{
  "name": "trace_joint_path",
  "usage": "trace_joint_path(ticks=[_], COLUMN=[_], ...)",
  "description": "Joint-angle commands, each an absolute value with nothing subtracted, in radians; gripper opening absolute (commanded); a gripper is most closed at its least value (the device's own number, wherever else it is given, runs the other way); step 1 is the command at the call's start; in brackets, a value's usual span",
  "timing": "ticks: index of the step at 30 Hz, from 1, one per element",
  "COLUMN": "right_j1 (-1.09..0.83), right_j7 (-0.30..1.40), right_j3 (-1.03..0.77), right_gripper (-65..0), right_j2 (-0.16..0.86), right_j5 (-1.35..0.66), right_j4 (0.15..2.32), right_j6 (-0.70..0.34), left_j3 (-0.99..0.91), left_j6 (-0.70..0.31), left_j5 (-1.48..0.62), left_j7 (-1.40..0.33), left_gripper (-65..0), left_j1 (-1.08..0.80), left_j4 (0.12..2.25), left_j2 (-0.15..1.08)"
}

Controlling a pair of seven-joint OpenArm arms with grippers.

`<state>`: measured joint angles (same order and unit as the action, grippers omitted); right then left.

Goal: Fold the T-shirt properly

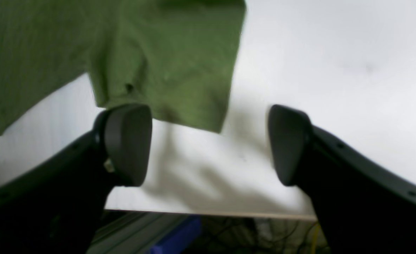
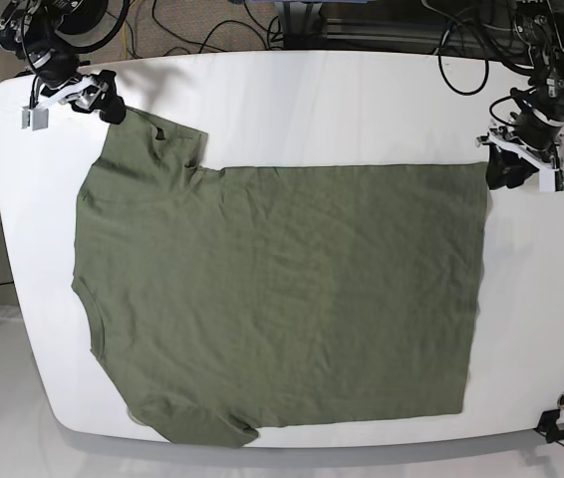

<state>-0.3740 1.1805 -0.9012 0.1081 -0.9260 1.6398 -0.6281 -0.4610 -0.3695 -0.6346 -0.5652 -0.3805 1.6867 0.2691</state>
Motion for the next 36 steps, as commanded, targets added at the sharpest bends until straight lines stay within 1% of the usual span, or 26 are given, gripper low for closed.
trace_joint_path(ticks=[1, 6, 12, 19, 24, 25, 26, 27, 29, 32, 34, 36], right_j1=[-0.375, -0.375, -0.355, -0.315, -0.292, -0.291, -0.289, -0.288, -0.286, -0.285, -0.285, -0.288], right_j7=[1.168, 1.168, 1.187, 1.187, 1.187, 1.187, 1.187, 1.187, 1.187, 1.187, 1.187, 1.187], right_j3=[-0.901, -0.895, -0.819, -0.816, -0.816, -0.816, -0.816, -0.816, -0.816, -0.816, -0.816, -0.816], right_gripper=[-15.6, -15.6, -15.6, -15.6, -16.1, -18.4, -22.1, -27.3, -40.5, -64.4, -65.0, -65.0], right_j2=[0.12, 0.108, 0.081, 0.07, 0.07, 0.07, 0.07, 0.07, 0.07, 0.07, 0.07, 0.071], right_j5=[-0.946, -0.946, -0.946, -0.944, -0.944, -0.944, -0.944, -0.944, -0.944, -0.944, -0.944, -0.944], right_j4=[1.607, 1.572, 1.573, 1.572, 1.573, 1.573, 1.573, 1.573, 1.573, 1.573, 1.573, 1.573], right_j6=[-0.628, -0.628, -0.628, -0.602, -0.602, -0.602, -0.602, -0.602, -0.602, -0.601, -0.601, -0.601], left_j3=[-0.481, -0.495, -0.495, -0.496, -0.496, -0.496, -0.498, -0.498, -0.498, -0.499, -0.515, -0.547], left_j6=[-0.387, -0.387, -0.387, -0.387, -0.387, -0.387, -0.387, -0.387, -0.387, -0.387, -0.389, -0.415], left_j5=[-0.662, -0.668, -0.668, -0.668, -0.668, -0.668, -0.668, -0.668, -0.668, -0.668, -0.67, -0.671], left_j7=[-0.57, -0.584, -0.584, -0.584, -0.584, -0.584, -0.584, -0.584, -0.584, -0.584, -0.584, -0.585], left_gripper=[-44.7, -44.7, -44.7, -44.7, -44.7, -44.7, -44.7, -44.7, -44.7, -44.7, -44.7, -44.7], left_j1=[-0.374, -0.374, -0.374, -0.374, -0.375, -0.375, -0.375, -0.375, -0.375, -0.375, -0.377, -0.377], left_j4=[1.701, 1.701, 1.701, 1.701, 1.701, 1.701, 1.701, 1.701, 1.701, 1.701, 1.701, 1.701], left_j2=[0.282, 0.282, 0.28, 0.282, 0.282, 0.282, 0.282, 0.282, 0.283, 0.283, 0.283, 0.282])
